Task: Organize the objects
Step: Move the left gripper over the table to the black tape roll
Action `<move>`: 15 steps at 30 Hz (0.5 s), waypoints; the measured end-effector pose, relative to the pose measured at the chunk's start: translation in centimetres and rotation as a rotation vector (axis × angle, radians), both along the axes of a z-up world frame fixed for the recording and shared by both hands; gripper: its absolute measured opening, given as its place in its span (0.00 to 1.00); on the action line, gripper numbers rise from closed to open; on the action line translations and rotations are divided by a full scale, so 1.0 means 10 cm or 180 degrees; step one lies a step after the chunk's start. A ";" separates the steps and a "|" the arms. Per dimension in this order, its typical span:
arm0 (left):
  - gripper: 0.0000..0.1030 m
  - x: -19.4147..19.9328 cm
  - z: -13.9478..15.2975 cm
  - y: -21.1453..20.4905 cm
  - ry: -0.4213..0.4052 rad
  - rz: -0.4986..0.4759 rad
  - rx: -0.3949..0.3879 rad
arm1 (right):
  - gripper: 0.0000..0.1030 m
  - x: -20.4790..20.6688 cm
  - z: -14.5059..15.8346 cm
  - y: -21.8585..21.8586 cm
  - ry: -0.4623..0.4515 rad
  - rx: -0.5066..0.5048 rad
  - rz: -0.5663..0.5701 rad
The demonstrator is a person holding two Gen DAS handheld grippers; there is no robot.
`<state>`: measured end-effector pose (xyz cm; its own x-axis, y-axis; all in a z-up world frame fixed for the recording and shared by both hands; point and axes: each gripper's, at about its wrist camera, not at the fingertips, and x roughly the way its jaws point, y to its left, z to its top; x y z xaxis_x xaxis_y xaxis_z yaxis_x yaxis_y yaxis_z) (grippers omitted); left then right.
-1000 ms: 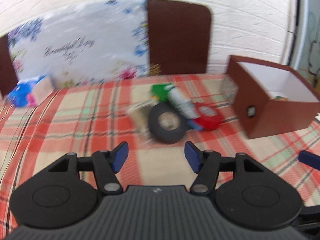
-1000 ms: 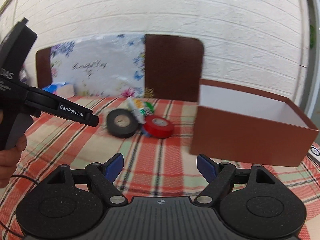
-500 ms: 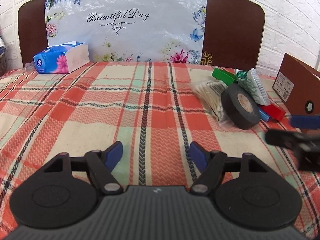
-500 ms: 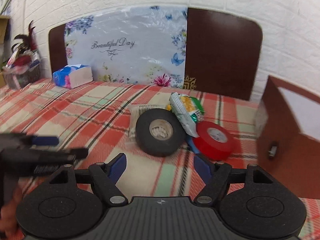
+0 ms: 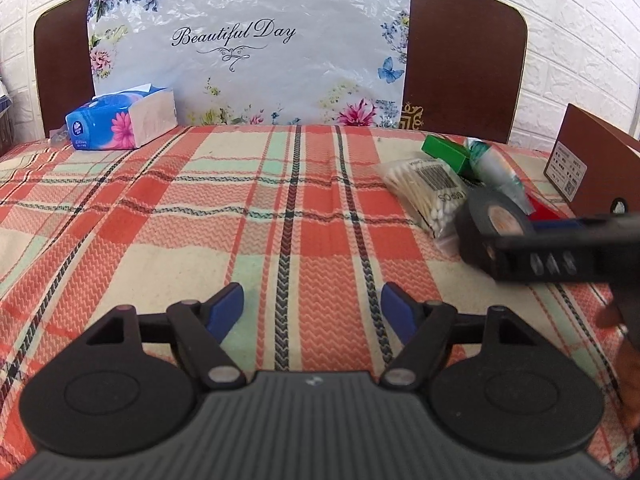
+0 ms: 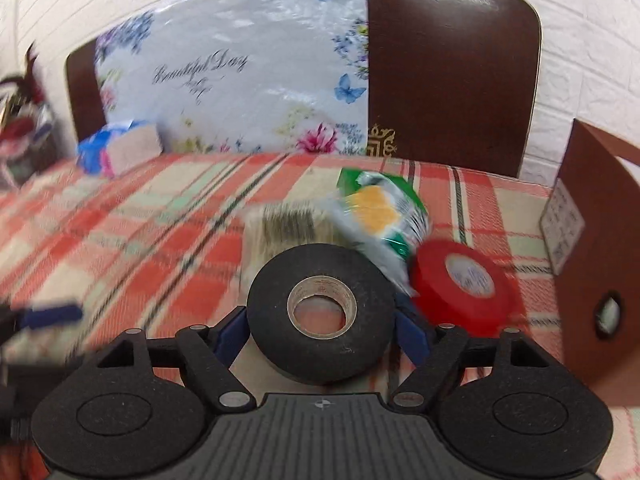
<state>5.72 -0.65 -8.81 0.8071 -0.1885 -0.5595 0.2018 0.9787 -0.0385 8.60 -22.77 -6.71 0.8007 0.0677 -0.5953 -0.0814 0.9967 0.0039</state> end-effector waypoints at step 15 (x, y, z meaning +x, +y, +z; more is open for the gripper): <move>0.76 -0.02 0.00 -0.08 -0.0021 0.0007 0.0214 | 0.75 -1.62 -0.07 -0.51 -0.0136 -0.0870 -0.0566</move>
<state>5.54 -1.44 -8.81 0.8112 -0.1489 -0.5655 0.1998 0.9794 0.0287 -7.64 -27.83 -7.41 0.8103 -0.2329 -0.5377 0.0996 0.9590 -0.2654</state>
